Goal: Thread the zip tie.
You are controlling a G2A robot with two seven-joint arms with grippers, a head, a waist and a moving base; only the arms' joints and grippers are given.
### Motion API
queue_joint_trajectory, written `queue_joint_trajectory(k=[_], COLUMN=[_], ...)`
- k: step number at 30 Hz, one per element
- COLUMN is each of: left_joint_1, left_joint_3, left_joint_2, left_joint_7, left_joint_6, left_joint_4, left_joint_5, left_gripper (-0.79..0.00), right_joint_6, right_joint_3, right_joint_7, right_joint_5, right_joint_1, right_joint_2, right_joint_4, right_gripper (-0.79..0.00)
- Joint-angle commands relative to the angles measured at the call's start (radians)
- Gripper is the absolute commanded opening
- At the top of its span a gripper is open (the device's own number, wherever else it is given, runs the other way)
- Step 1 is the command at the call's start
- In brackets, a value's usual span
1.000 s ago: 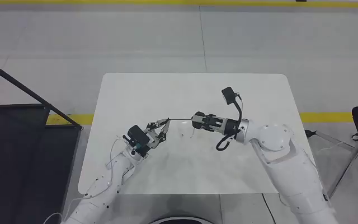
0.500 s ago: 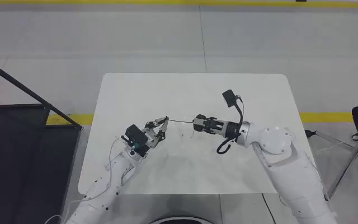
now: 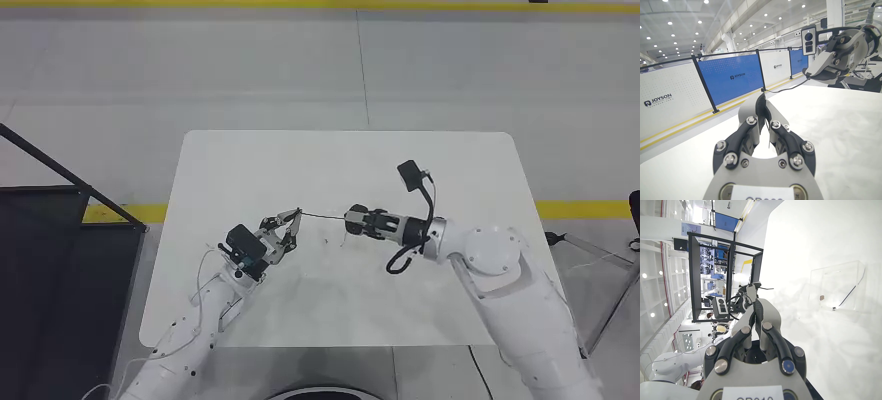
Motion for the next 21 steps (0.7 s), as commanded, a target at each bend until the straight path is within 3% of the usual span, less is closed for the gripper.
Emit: queue_joint_trajectory(k=[1, 21], left_joint_1=[0.000, 0.000], left_joint_3=[0.000, 0.000], left_joint_2=[0.000, 0.000], left_joint_7=[0.000, 0.000], left_joint_6=[0.000, 0.000], left_joint_4=[0.000, 0.000], left_joint_5=[0.000, 0.000], left_gripper=[-0.785, -0.785], right_joint_6=[0.008, 0.030], right_joint_3=[0.001, -0.011], right_joint_7=[-0.002, 0.004], right_joint_5=[0.010, 0.011], right_joint_1=[0.005, 0.024], right_joint_2=[-0.001, -0.002], right_joint_4=[0.006, 0.019], right_gripper=[-0.785, -0.785])
